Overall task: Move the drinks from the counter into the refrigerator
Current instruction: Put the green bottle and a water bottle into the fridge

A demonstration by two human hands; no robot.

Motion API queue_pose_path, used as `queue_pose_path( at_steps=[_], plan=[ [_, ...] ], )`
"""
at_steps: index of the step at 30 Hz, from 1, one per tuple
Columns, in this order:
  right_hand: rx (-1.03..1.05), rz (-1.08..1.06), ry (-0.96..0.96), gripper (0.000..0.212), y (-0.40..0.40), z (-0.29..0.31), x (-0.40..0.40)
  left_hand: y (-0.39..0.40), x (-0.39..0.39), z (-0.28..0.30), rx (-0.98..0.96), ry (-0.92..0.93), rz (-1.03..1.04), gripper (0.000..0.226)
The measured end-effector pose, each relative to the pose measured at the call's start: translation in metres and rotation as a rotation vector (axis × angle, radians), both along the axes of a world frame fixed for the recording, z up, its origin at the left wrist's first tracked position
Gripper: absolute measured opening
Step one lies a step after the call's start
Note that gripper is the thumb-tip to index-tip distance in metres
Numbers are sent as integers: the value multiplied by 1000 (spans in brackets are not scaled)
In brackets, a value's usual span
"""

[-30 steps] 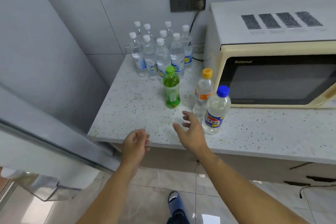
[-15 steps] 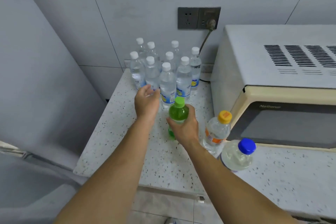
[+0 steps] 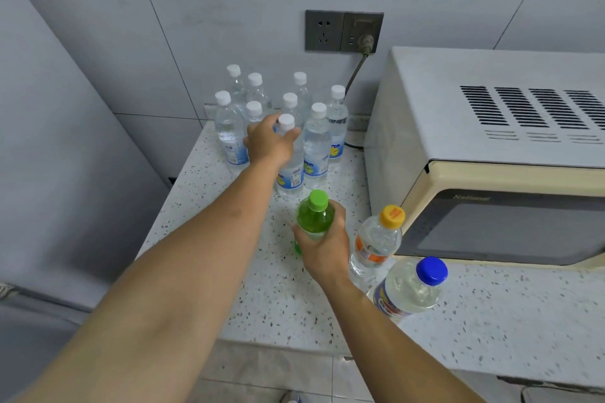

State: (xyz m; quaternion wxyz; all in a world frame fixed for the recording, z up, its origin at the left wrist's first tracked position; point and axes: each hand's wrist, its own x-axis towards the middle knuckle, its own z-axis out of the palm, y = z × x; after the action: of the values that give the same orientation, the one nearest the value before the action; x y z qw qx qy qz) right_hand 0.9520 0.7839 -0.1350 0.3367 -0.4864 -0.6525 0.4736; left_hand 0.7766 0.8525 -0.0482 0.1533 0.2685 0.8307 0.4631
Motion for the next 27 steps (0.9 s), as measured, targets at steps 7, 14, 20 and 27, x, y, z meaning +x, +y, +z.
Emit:
queue_pose_path(
  at_steps=[7, 14, 20, 27],
  plan=[
    [-16, 71, -15, 70, -2, -1, 8, -59, 20, -9, 212, 32, 15, 16],
    [8, 109, -17, 71, -6, 1, 12, -136, 44, -8, 277, 86, 49, 17],
    [39, 180, -33, 62, -20, -1, 21, -190, 56, -27, 274, 17, 93, 27],
    [-10, 178, -6, 67, -29, -9, 26, -215, 61, -72, 167, -150, 21, 73]
  ],
)
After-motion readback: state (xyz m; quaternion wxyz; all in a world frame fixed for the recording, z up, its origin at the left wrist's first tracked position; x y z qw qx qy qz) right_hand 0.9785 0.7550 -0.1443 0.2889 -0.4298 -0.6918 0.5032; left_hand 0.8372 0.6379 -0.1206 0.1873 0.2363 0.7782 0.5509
